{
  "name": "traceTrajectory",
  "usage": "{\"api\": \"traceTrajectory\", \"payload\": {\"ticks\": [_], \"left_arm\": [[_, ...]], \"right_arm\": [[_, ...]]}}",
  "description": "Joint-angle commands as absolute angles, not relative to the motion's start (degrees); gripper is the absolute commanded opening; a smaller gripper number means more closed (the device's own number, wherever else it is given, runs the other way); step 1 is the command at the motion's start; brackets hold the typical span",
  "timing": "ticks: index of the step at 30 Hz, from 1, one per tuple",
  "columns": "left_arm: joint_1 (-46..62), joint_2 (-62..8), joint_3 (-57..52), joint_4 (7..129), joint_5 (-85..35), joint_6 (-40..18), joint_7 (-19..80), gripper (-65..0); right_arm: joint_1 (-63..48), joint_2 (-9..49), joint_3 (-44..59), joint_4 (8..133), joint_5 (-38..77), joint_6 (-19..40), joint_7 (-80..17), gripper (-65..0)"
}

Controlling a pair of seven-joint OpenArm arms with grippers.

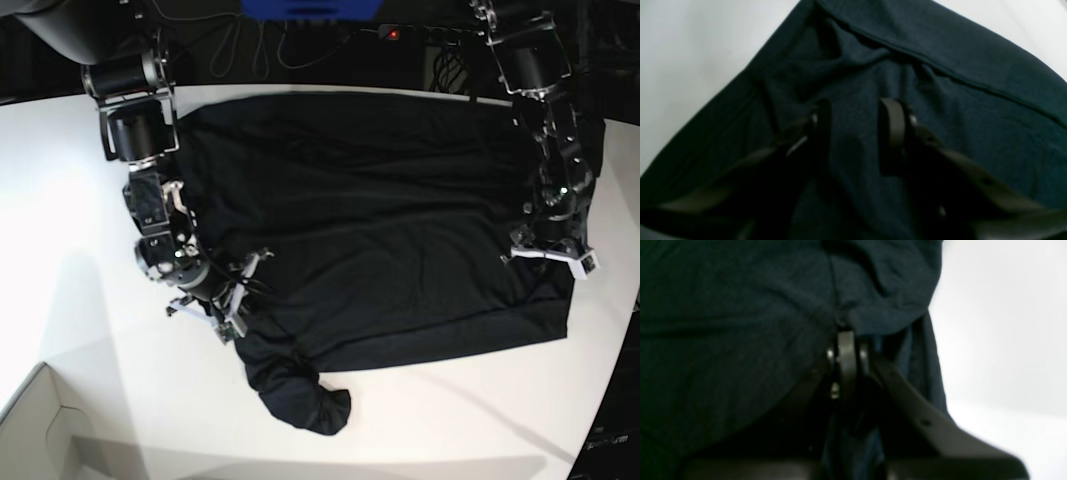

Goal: Layout the t-shirt on the table in an organized manner, then fold the t-shirt properly
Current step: 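Lower the fabric with the right gripper and release it onto the table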

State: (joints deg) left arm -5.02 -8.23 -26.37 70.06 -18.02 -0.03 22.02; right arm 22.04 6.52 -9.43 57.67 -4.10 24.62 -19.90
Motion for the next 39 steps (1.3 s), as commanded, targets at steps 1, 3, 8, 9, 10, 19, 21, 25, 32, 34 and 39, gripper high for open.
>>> {"api": "traceTrajectory", "payload": {"ticks": [1,3,8,9,10,19,21,25,32,34,39], "left_arm": [[-6.2,-9.2,-26.4,69.7,-17.9,-0.2,20.7,-42.3],[-6.4,-9.3,-26.4,67.0,-17.9,-0.2,20.6,-42.3],[-6.5,-9.4,-26.7,64.8,-17.9,-0.2,20.5,-42.3],[-6.5,-9.4,-26.7,64.8,-17.9,-0.2,20.5,-42.3],[-6.5,-9.4,-26.7,65.0,-17.9,-0.2,20.5,-42.3],[-6.5,-9.4,-26.4,65.4,-18.2,-0.2,20.5,-42.3],[-6.5,-9.4,-26.4,65.4,-18.2,-0.2,20.5,-42.3],[-7.3,-9.4,-26.4,68.0,-18.3,-0.3,21.1,-42.3],[-7.3,-9.3,-26.9,76.2,-18.3,-0.3,21.1,-42.1],[-7.5,-9.4,-26.9,78.0,-18.3,-0.2,20.7,-42.1],[-12.5,-11.3,-26.8,72.7,-18.0,-0.1,20.6,-42.1]], "right_arm": [[24.7,6.8,-9.3,58.7,-3.4,24.5,-18.3,-65.0],[25.8,6.9,-8.0,58.7,-3.4,24.5,-18.3,-65.0],[29.8,9.4,0.3,58.4,-3.5,24.7,-18.3,-65.0],[30.9,10.1,1.2,58.3,-3.5,24.7,-18.3,-65.0],[31.8,10.8,1.5,58.3,-3.5,24.7,-18.3,-65.0],[38.7,13.8,1.4,50.2,-3.6,24.7,-18.2,-65.0],[39.9,14.3,1.4,46.3,-3.6,24.7,-18.2,-62.2],[40.6,14.5,1.5,42.0,-3.6,24.5,-18.2,-51.8],[35.9,14.5,1.8,48.0,-3.3,24.5,-18.7,-33.8],[30.3,14.3,2.9,56.1,-3.2,24.5,-18.6,-31.5],[18.4,9.6,6.6,74.8,-3.5,24.5,-18.7,-30.3]]}}
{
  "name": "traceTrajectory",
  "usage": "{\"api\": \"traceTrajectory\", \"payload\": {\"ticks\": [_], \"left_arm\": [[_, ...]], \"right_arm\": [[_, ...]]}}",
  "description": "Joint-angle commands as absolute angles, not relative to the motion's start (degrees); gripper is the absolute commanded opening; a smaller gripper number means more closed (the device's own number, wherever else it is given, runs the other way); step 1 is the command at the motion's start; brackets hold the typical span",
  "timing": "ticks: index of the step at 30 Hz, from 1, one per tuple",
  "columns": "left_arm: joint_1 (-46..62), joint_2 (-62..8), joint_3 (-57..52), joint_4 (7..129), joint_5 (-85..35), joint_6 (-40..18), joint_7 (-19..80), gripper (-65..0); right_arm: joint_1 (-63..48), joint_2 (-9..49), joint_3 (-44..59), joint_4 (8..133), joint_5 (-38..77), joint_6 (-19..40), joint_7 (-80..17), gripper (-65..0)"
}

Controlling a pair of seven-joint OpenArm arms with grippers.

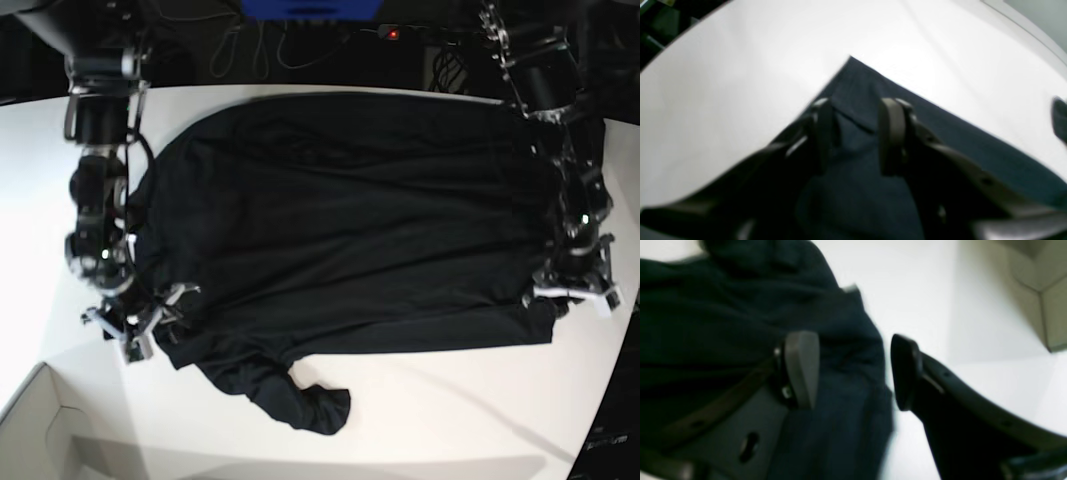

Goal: Layout the t-shirt on the table in an organized manner, then fold the t-shirt properly

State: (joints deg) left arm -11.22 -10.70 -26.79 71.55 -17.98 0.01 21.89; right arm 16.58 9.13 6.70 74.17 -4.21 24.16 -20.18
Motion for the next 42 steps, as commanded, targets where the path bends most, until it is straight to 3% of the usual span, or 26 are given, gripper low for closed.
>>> {"api": "traceTrajectory", "payload": {"ticks": [1,7,13,42], "left_arm": [[-14.3,-11.5,-26.8,69.5,-18.1,-0.1,20.5,-42.1],[-24.0,-13.1,-26.6,53.4,-18.0,-0.2,20.4,-42.1],[-29.0,-13.3,-26.4,45.3,-17.9,-0.1,16.7,-42.1],[-28.2,-13.7,-27.2,43.5,-18.2,2.2,14.2,-42.3]], "right_arm": [[15.4,8.6,7.2,78.0,-3.5,24.5,-18.7,-30.3],[1.4,4.2,7.3,88.9,-3.5,24.7,-18.7,-30.5],[-3.6,3.8,7.4,89.7,-3.3,24.7,-18.6,-30.6],[-4.1,4.1,7.3,89.3,-3.4,24.7,-18.6,-30.6]]}}
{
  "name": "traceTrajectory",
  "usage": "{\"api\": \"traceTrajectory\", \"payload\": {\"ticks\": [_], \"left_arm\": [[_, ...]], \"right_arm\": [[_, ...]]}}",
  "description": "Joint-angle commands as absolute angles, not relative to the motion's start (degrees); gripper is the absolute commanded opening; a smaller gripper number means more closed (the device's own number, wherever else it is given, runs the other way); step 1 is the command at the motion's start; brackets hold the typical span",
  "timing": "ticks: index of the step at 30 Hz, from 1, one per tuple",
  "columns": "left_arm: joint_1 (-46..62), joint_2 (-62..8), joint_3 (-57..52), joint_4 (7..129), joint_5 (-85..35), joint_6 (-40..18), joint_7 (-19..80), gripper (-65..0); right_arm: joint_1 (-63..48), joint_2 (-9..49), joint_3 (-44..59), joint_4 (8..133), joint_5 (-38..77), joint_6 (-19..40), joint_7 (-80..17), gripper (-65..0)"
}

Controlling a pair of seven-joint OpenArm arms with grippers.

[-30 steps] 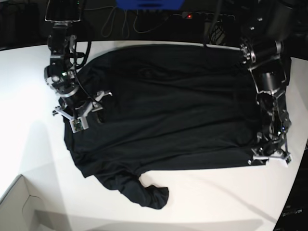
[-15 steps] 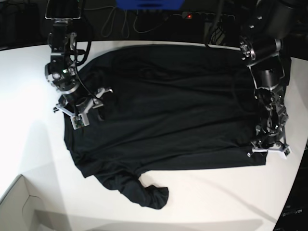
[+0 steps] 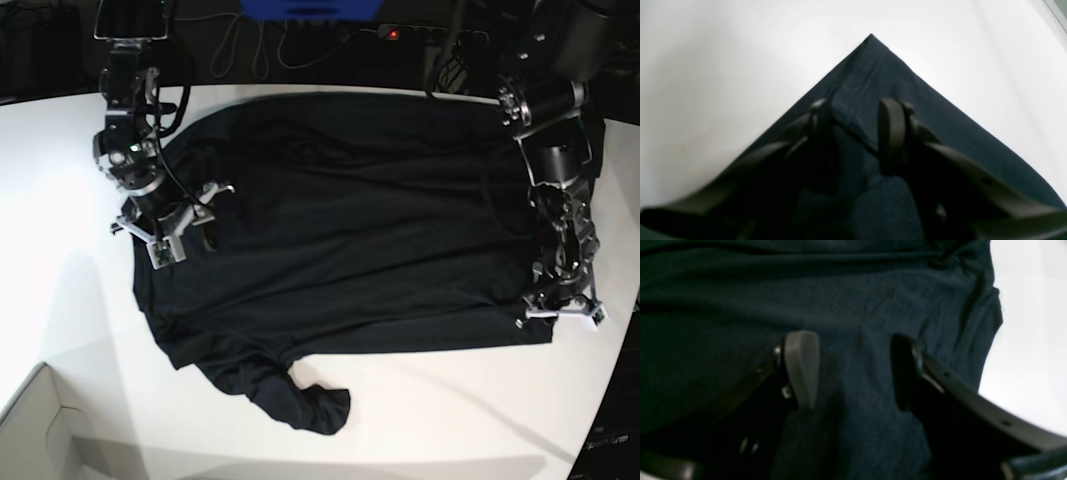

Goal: Layout the t-shirt on the table in an organized manner, then fold the t-shirt properly

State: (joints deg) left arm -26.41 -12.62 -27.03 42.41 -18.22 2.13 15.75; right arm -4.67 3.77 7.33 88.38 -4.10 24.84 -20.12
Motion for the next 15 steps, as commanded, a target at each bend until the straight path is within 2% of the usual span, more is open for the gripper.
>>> {"api": "traceTrajectory", "payload": {"ticks": [1,15], "left_arm": [[-28.2,-13.7,-27.9,43.5,-18.2,4.0,14.2,-42.3],[-29.5,-13.6,-29.1,43.0,-17.9,5.1,14.2,-42.3]], "right_arm": [[-4.1,4.1,7.3,89.3,-3.4,24.7,-18.6,-30.6],[-4.4,4.1,7.3,89.3,-3.4,24.7,-18.6,-30.6]]}}
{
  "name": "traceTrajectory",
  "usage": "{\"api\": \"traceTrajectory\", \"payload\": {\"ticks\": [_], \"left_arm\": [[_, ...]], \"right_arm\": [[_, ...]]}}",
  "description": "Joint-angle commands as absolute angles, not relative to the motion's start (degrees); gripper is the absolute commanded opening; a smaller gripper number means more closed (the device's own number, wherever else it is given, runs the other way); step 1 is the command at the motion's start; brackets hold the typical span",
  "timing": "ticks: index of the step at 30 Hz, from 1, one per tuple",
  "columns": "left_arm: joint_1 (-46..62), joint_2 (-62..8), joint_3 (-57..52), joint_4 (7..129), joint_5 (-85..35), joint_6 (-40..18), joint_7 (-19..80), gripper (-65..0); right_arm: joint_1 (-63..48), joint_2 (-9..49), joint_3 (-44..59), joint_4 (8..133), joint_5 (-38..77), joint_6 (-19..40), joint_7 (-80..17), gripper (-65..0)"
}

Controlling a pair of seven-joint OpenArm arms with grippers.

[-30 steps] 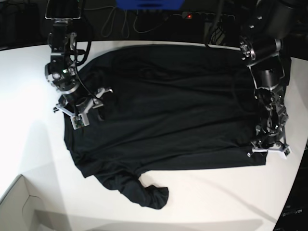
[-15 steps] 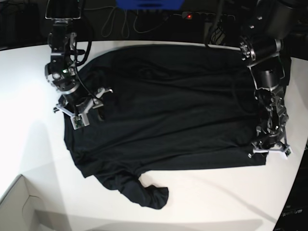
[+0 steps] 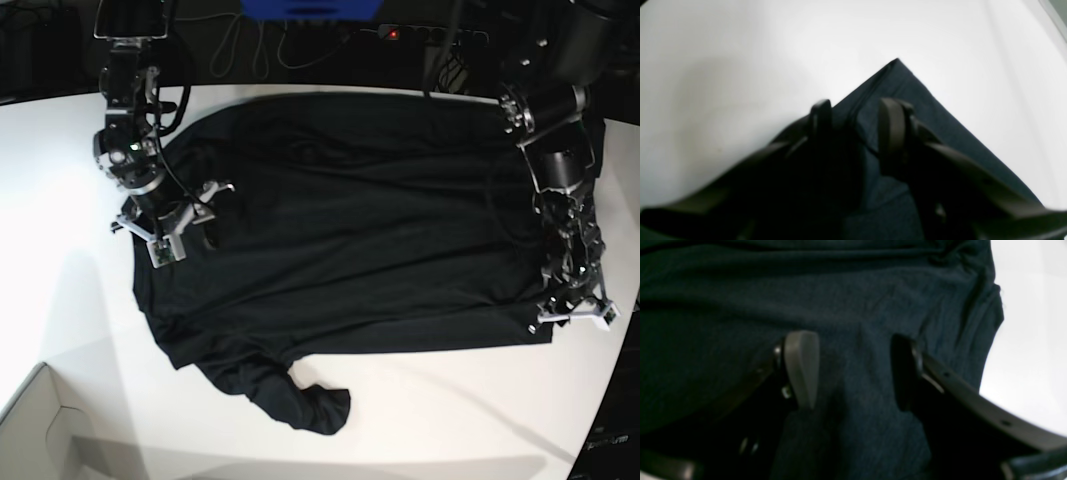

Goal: Layout the t-shirt on the table in an organized manner, then fold the t-shirt properly

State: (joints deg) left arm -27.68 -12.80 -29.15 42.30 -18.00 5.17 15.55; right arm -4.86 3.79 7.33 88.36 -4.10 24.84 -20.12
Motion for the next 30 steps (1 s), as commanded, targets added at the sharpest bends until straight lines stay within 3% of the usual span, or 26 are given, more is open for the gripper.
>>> {"api": "traceTrajectory", "payload": {"ticks": [1,7,30], "left_arm": [[-29.6,-13.6,-29.1,42.0,-17.9,5.1,14.0,-42.3],[-31.6,-14.4,-29.1,32.2,-17.8,5.1,5.9,-42.3],[-33.0,-14.4,-24.3,32.0,-18.3,5.1,5.8,-42.4]], "right_arm": [[-4.4,4.0,7.3,89.3,-3.4,24.7,-18.6,-30.6],[-4.4,4.0,7.3,89.3,-3.5,24.7,-18.6,-30.6],[-3.9,4.0,7.3,87.3,-3.5,24.7,-18.6,-30.6]]}}
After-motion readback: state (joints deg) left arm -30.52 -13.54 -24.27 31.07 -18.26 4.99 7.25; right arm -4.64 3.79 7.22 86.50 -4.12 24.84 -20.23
